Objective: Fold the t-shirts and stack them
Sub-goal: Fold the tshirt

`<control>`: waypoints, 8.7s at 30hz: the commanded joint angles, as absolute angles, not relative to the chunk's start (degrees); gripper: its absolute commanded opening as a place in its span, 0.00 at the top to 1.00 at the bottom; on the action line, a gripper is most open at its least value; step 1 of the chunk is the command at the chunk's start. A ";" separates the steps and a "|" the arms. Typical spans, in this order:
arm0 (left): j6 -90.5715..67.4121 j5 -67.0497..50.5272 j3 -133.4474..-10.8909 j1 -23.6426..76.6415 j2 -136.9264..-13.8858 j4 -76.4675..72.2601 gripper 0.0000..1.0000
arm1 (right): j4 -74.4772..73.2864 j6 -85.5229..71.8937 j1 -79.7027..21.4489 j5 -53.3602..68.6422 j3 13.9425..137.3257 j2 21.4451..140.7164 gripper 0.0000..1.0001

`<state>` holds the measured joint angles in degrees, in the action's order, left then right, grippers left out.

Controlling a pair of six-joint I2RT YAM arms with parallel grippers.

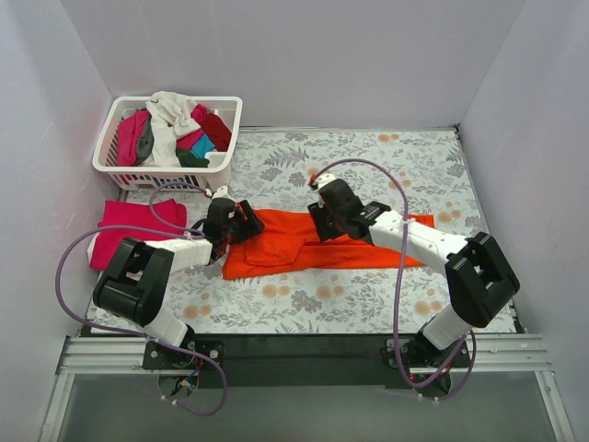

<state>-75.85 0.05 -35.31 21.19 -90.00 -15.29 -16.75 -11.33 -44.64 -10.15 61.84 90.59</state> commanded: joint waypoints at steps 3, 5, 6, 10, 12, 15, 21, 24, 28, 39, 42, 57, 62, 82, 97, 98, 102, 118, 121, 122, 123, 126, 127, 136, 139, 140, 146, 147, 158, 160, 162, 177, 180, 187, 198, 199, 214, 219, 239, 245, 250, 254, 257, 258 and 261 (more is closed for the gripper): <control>-75.15 2.90 -35.16 21.27 -87.62 -11.34 0.42 | -13.89 -8.70 -32.89 -11.25 57.13 88.33 0.58; -75.23 2.55 -35.42 21.27 -88.94 -11.25 0.41 | -12.23 -7.65 -28.58 -10.29 56.16 89.11 0.58; -75.23 2.29 -36.12 21.27 -89.64 -11.34 0.41 | -11.87 -7.47 -27.35 -10.11 55.99 89.47 0.58; -75.32 1.23 -38.05 21.27 -94.29 -11.95 0.41 | -10.46 -7.03 -22.25 -9.50 54.94 91.84 0.58; -75.15 0.97 -39.28 21.27 -95.62 -11.87 0.41 | -10.28 -6.86 -20.92 -9.23 54.06 93.42 0.58; -74.80 0.18 -41.92 21.27 -98.34 -11.95 0.41 | -9.93 -6.94 -19.16 -8.79 52.12 94.83 0.58; -73.74 -1.93 -50.70 21.88 -106.94 -10.99 0.41 | -10.02 -8.00 -18.63 -8.00 48.09 95.71 0.58; -73.13 -0.80 -55.88 21.97 -110.55 -9.50 0.41 | -10.72 -9.14 -18.63 -5.98 46.15 93.96 0.58; -72.08 -0.79 -63.70 21.97 -115.20 -7.48 0.41 | -11.16 -10.54 -19.16 -5.28 43.77 89.22 0.58; -70.84 -1.23 -90.16 21.88 -131.13 1.21 0.41 | -15.47 -11.34 -21.26 5.71 46.23 87.80 0.58; -70.75 -1.32 -93.95 21.97 -133.58 1.49 0.41 | -14.77 -13.00 -24.25 5.80 44.57 88.33 0.58; -66.98 -4.13 -99.76 21.97 -128.24 0.35 0.40 | -15.73 -19.16 -39.29 6.25 49.12 79.37 0.55; -66.88 -4.22 -94.34 22.15 -119.37 -2.02 0.40 | -16.79 -14.51 -38.06 0.62 56.76 80.67 0.52; -70.05 -1.50 -62.32 22.32 -103.09 -1.58 0.39 | -8.88 -4.84 -24.87 11.42 94.65 120.48 0.55; -69.17 2.37 -60.82 22.32 -106.34 -0.88 0.38 | -5.89 -5.62 -22.76 19.07 102.29 130.94 0.55; -69.17 2.55 -60.82 22.32 -106.61 -0.88 0.38 | -5.89 -5.71 -22.76 19.33 102.74 131.48 0.55; -68.91 2.55 -61.70 22.32 -108.02 -0.88 0.38 | -5.89 -6.15 -22.76 20.04 104.68 133.94 0.55; -68.64 0.09 -68.20 22.32 -115.22 -1.23 0.38 | -4.22 -6.59 -23.29 22.85 101.43 134.47 0.82; -68.47 0.09 -69.52 22.32 -116.98 -1.23 0.38 | -4.13 -6.24 -23.29 22.77 99.94 133.86 0.93; -68.47 -1.83 -69.87 22.32 -117.77 -1.23 0.38 | -3.96 -6.15 -23.20 22.50 99.41 133.60 0.99; -68.47 -2.54 -70.13 22.41 -118.12 -1.49 0.38 | -3.87 -6.15 -23.12 22.15 98.88 133.25 0.99; -67.68 -3.86 -71.63 23.02 -119.96 -2.19 0.38 | -3.34 -6.59 -22.42 19.96 95.98 131.58 0.99; -67.33 -3.95 -73.11 23.64 -120.41 -2.11 0.38 | -3.17 -6.77 -22.06 18.65 95.02 130.62 0.99; -66.09 -5.71 -81.73 26.01 -126.64 -0.35 0.38 | -1.23 -8.79 -17.05 13.98 85.79 124.20 0.99; -66.01 -6.06 -84.89 26.02 -128.31 -0.35 0.38 | -1.14 -8.61 -15.65 13.01 85.78 123.66 0.99; -65.83 -6.06 -85.69 26.10 -128.93 -0.26 0.37 | -1.14 -8.53 -15.30 12.92 86.04 123.84 0.99; -64.69 -6.76 -93.24 26.10 -133.14 2.55 0.37 | -1.32 -9.05 -12.66 13.10 90.08 125.33 0.99; -64.51 -6.94 -94.99 26.10 -133.68 2.90 0.37 | -1.32 -9.05 -12.13 13.10 90.61 125.94 0.99; -63.63 -9.05 -105.64 26.37 -139.39 5.71 0.37 | -1.76 -9.76 -9.58 14.06 97.82 130.25 0.99; -63.20 -8.53 -105.47 26.54 -138.87 5.71 0.37 | -2.11 -9.84 -9.49 14.24 99.84 131.13 0.99; -63.02 -8.26 -104.42 26.80 -137.99 5.54 0.37 | -2.28 -9.84 -9.32 15.37 101.42 131.48 0.99; -68.46 -4.04 -73.67 29.26 -113.58 -5.09 0.37 | -0.53 -8.61 -12.12 11.80 72.80 103.93 0.53; -71.18 -5.79 -66.99 30.67 -108.13 -6.94 0.37 | 1.05 -9.57 -14.58 7.75 62.36 95.40 0.52; -75.93 -6.68 -51.61 34.71 -95.21 -10.81 0.37 | 0.09 -13.71 -20.11 0.63 43.44 76.22 0.50; -85.60 -4.83 -33.58 52.36 -84.73 -9.41 0.37 | -18.87 -20.39 -25.66 -6.77 31.91 56.52 0.47; -86.04 -4.66 -33.23 53.69 -84.81 -9.23 0.37 | -20.03 -20.83 -26.10 -6.59 31.56 56.17 0.47; -89.03 -2.55 -36.65 63.37 -86.22 -3.96 0.38 | -30.93 -31.54 -34.35 -6.85 28.12 51.41 0.44; -89.30 -1.85 -38.14 65.65 -88.76 -3.78 0.41 | -31.90 -34.62 -37.17 -8.88 27.07 50.72 0.44; -89.12 4.83 -39.37 68.29 -92.55 1.32 0.73 | -33.49 -41.05 -43.42 -11.86 23.38 48.60 0.55; -88.86 5.10 -39.29 68.38 -94.30 0.88 0.90 | -33.31 -41.13 -45.00 -11.87 24.17 50.01 0.74; -88.86 4.31 -38.23 68.38 -94.14 0.35 1.00 | -33.40 -41.48 -46.93 -11.43 24.96 51.41 0.88; -88.95 4.04 -35.69 68.38 -90.54 1.23 1.00 | -33.22 -40.96 -49.21 -10.72 26.36 53.52 0.99; -89.21 4.13 -33.41 68.38 -86.94 3.24 1.00 | -33.05 -41.13 -51.32 -10.02 27.59 55.19 0.99; -89.56 4.13 -32.79 68.38 -86.05 3.86 1.00 | -32.96 -41.22 -51.85 -9.67 27.95 55.54 0.99; -90.09 3.17 -30.33 68.38 -82.10 5.80 1.00 | -32.52 -41.48 -54.05 -8.18 28.56 56.95 0.99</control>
<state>-90.15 2.63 -33.58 68.03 -85.43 -1.98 -32.77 -40.62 -52.36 -9.69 26.26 56.14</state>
